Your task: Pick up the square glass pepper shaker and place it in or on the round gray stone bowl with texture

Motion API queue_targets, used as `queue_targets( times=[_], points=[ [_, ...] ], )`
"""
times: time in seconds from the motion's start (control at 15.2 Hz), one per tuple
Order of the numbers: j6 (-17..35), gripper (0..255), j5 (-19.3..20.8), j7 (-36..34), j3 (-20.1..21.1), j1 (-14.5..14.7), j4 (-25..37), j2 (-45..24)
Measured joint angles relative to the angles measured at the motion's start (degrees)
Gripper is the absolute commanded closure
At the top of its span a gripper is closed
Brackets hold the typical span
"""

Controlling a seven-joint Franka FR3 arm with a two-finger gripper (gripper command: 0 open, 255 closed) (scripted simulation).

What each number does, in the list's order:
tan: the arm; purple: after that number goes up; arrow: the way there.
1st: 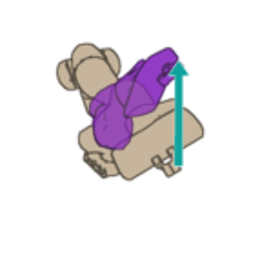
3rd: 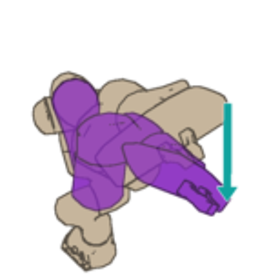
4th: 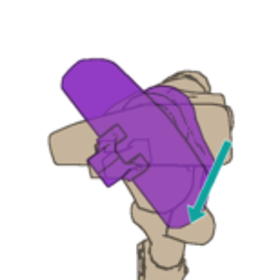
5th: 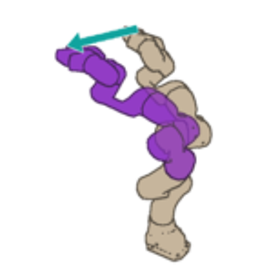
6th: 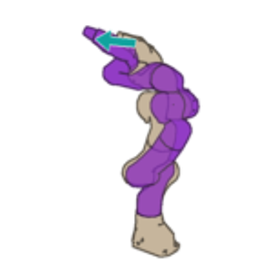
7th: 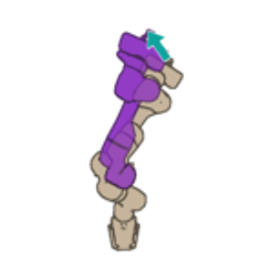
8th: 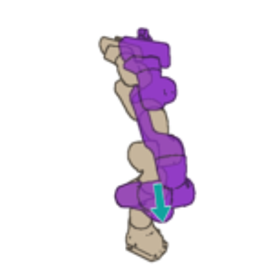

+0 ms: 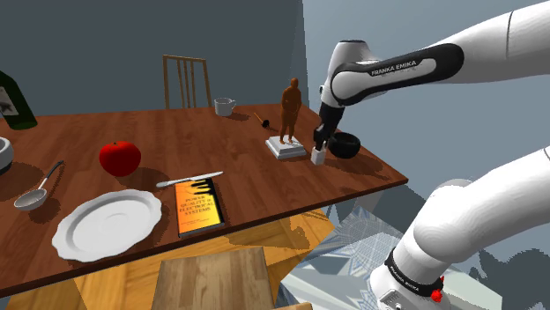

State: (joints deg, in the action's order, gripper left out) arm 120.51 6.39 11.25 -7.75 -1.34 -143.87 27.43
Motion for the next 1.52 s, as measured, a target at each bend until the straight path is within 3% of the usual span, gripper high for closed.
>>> queue_targets(
  times=[0.99, 1.52],
  points=[
    [-11.8, 255, -0.6, 0.4, 0.7, 0.2, 9.7, 2.1],
    [-13.0, 255, 1.1, 10.3, -6.9, -2.7, 17.1, -3.3]
  ],
)
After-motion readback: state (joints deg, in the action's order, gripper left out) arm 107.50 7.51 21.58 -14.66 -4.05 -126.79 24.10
